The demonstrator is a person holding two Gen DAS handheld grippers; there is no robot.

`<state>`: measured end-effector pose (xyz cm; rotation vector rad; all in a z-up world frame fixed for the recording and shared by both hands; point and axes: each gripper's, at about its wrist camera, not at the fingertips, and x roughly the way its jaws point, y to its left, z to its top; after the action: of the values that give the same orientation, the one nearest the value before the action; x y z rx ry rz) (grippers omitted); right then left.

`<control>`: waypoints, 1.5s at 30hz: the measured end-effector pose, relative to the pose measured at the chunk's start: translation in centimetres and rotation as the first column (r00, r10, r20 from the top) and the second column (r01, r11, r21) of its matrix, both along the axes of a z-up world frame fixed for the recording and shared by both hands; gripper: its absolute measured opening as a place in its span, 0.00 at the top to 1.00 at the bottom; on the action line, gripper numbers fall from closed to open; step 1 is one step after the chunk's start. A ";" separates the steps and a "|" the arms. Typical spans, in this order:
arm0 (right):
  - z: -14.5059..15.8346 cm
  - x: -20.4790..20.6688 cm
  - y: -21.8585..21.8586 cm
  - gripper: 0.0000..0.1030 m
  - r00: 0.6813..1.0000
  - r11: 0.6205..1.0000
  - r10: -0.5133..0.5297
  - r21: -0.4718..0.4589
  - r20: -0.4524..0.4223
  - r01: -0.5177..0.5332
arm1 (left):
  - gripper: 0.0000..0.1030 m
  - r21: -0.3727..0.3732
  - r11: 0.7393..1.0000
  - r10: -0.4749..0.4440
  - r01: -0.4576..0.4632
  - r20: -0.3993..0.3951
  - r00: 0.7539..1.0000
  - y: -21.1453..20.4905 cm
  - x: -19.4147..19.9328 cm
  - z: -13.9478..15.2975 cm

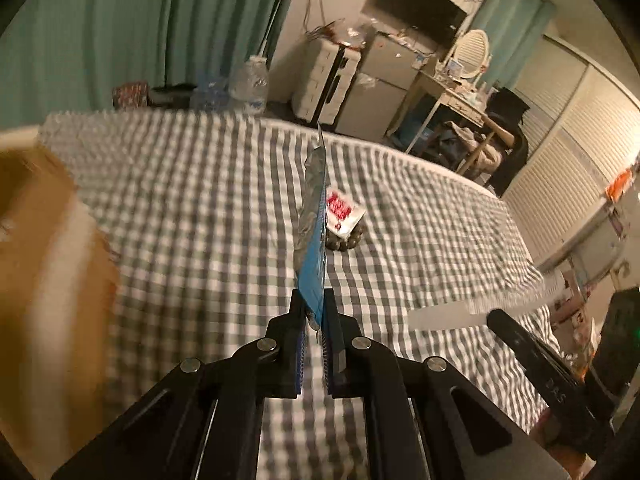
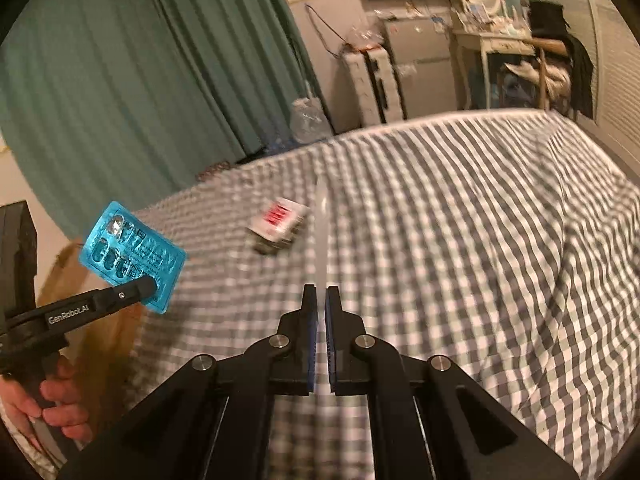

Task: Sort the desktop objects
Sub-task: 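Carry the blue blister pack into the cardboard box and release it, then move both tools back toward the sachet and bead bracelet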

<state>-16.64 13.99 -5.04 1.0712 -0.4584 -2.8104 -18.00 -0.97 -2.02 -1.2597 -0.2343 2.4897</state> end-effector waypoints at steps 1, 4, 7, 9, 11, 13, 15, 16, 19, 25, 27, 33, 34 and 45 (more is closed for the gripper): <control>1.0 0.3 -1.0 0.97 1.000 1.000 0.024 -0.001 -0.017 -0.024 | 0.94 0.009 1.000 -0.011 0.011 -0.013 1.000 -0.7 0.6 1.4; 5.0 1.1 -5.1 0.97 0.989 0.991 0.133 0.012 -0.068 -0.132 | 0.94 0.051 0.998 -0.036 0.039 -0.068 0.997 -3.7 2.8 6.2; 9.4 1.8 -9.9 0.97 0.958 0.967 0.255 0.020 -0.133 -0.255 | 0.93 0.019 0.999 -0.029 0.031 -0.130 0.991 -6.7 5.0 9.6; 11.9 2.4 -13.7 0.97 0.922 0.937 0.345 0.016 -0.173 -0.348 | 0.93 0.008 1.000 -0.007 0.008 -0.152 0.988 -8.9 6.0 11.1; 13.2 2.8 -16.6 0.97 0.893 0.909 0.412 0.019 -0.182 -0.416 | 0.93 0.012 0.999 0.032 -0.030 -0.157 0.987 -11.6 7.0 11.9; 14.1 2.9 -20.3 0.97 0.858 0.874 0.480 0.022 -0.180 -0.485 | 0.93 -0.006 0.997 0.079 -0.081 -0.159 0.984 -14.5 8.1 12.1; 13.9 2.9 -23.7 0.97 0.825 0.836 0.539 -0.007 -0.167 -0.548 | 0.93 -0.038 0.990 0.126 -0.132 -0.141 0.982 -17.3 8.9 11.5; 13.6 2.6 -25.3 0.97 0.816 0.824 0.558 -0.017 -0.153 -0.567 | 0.93 -0.051 0.985 0.156 -0.163 -0.124 0.980 -19.0 9.3 10.9; 11.4 1.5 -29.3 0.97 0.806 0.807 0.587 -0.031 -0.074 -0.590 | 0.93 -0.084 0.973 0.208 -0.214 -0.077 0.975 -22.1 9.7 8.9; 7.4 -1.8 -32.3 0.39 0.860 0.862 0.507 -0.037 0.062 -0.506 | 0.82 -0.231 0.935 0.265 -0.269 -0.052 0.963 -24.5 9.7 5.1; 7.6 -2.7 -31.1 0.39 0.883 0.884 0.467 -0.063 0.045 -0.464 | 0.28 -0.262 0.923 0.281 -0.282 -0.040 0.959 -24.4 9.6 4.5; 10.8 -1.7 -26.0 0.39 0.929 0.931 0.365 0.044 -0.062 -0.363 | 0.12 -0.262 0.916 0.294 -0.304 -0.080 0.953 -22.9 10.4 4.9; 11.2 -1.6 -25.0 0.39 0.933 0.936 0.352 0.061 -0.072 -0.348 | 0.12 -0.262 0.915 0.294 -0.307 -0.090 0.952 -22.1 10.7 5.3; 15.1 3.2 -9.3 0.39 0.988 0.989 0.102 0.117 -0.115 -0.088 | 0.01 -0.226 0.933 0.248 -0.279 -0.155 0.956 -11.8 11.3 9.3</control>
<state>-13.43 4.71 10.09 0.9089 -0.2341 -2.8241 -6.72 -12.79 7.29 -1.2273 -0.0672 2.8926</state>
